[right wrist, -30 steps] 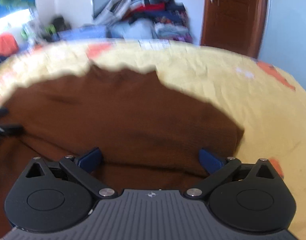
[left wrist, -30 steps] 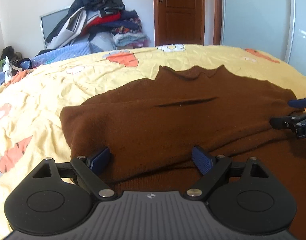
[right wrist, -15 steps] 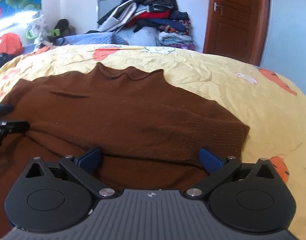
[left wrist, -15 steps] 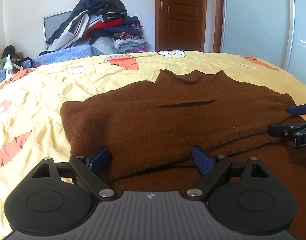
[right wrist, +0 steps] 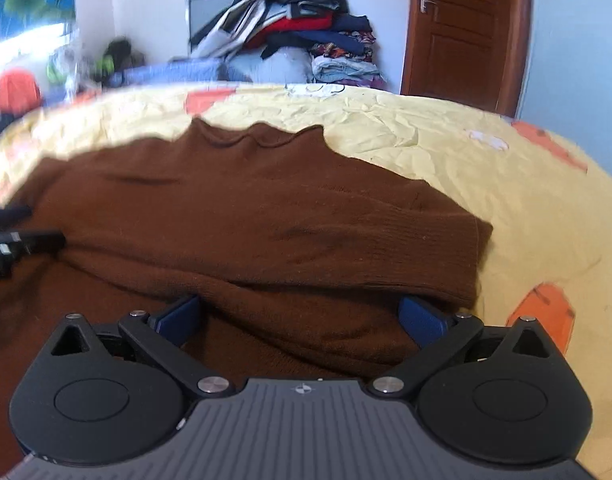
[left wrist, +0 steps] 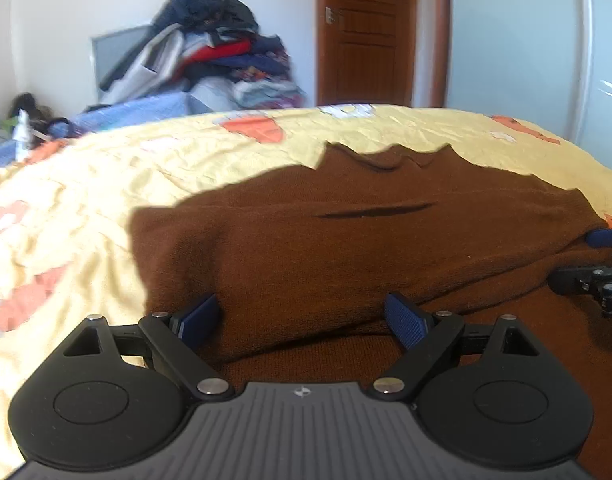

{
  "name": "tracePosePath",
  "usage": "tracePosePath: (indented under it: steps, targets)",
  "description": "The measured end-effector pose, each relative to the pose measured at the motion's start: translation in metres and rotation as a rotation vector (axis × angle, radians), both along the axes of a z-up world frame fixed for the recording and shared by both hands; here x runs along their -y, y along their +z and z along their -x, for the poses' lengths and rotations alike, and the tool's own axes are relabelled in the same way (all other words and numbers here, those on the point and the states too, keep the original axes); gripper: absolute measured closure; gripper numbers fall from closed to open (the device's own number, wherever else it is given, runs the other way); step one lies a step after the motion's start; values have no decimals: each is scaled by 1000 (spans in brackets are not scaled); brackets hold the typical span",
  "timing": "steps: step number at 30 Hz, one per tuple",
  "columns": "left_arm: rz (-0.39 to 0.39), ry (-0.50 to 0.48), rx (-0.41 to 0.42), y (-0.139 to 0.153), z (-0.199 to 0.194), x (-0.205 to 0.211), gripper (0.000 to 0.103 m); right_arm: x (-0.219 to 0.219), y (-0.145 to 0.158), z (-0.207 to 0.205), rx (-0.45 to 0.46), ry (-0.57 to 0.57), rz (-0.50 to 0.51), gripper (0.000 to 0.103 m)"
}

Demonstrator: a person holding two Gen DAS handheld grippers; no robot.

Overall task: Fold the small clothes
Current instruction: 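Move both open grippers to the hem end of the brown sweater strip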

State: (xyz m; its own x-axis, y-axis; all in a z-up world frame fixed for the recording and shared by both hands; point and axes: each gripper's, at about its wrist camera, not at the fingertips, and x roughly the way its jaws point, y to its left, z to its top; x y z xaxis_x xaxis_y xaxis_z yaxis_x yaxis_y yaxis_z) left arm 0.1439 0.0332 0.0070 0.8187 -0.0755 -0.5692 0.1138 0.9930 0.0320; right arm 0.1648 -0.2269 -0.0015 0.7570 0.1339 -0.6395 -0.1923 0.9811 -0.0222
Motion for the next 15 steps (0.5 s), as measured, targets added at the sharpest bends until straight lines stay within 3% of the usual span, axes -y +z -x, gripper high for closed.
tracePosePath:
  steps: [2,5,8,9,11,15]
  targets:
    - [19,25,8,7,20,-3,12,-2,5,8,-9,-30,-9,0]
    - [115,-9,-11,10,51,-14,12,5,18,46,29,-43,-114,0]
    - [99,-32,-59,-3,61,-17,12,14,14,73,-3,-13,-185,0]
    - [105,-33,-63,-2,61,-18,12,14,8,74,-38,-6,-170,0]
    - [126,-5,-66,-2,56,-23,12,13,2,82,3,25,-109,0]
    - [79,50,-100,4,62,-20,12,14,7,77,-19,-10,-76,0]
